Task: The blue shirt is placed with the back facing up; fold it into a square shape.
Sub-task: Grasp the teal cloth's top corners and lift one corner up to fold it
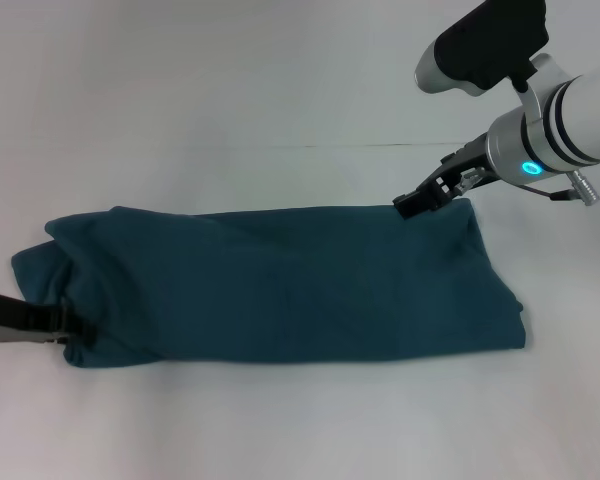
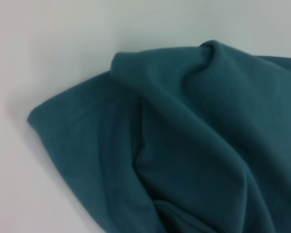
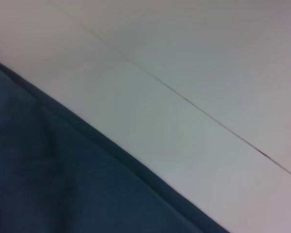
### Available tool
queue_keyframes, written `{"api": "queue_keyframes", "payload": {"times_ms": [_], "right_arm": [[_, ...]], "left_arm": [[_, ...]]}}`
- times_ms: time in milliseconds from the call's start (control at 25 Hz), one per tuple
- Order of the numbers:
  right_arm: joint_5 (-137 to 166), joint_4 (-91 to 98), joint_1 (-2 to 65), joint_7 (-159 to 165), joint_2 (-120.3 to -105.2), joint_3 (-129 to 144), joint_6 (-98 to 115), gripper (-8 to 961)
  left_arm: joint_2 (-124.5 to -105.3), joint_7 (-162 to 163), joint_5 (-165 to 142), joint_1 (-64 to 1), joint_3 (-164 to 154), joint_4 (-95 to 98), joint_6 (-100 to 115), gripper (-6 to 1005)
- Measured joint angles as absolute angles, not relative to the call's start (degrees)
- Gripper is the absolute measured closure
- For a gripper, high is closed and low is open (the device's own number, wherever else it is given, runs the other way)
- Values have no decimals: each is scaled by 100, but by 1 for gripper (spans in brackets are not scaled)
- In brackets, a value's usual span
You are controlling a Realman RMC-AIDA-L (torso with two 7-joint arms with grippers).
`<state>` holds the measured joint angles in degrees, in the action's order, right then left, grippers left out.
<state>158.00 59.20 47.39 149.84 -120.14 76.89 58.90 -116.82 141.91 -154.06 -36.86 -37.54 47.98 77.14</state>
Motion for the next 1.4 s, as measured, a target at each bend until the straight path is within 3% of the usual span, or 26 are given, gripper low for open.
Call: {"api": "queue_keyframes", "payload": {"times_ms": [320,640,880,1080,1400], "right_arm": [[15526,6035,4552,14934,-11998,7578,5840,38],[14070,6137,3895,13924,-11991,7256,5299,102],[11553,5283,3439,11856,-12026,7373,4103,383],[8500,3911,3435,8881,-12054,7625,3655,597],[6132,1858,4266,5943,-12146,7939,3685,748]], "left_arm": [[-11681,14117,-15100,-3685,-3702,5393,8353,797],[-11371,14273,-14672,-4015,-3611,5767,9091,888],[-11211,14317,-14659,-4495,-3611,5778,9395,909],[-11069,14427,-14655,-4859,-3613,5780,9593,909],[-10997,14589,-14652,-5415,-3654,5825,9857,908]]}}
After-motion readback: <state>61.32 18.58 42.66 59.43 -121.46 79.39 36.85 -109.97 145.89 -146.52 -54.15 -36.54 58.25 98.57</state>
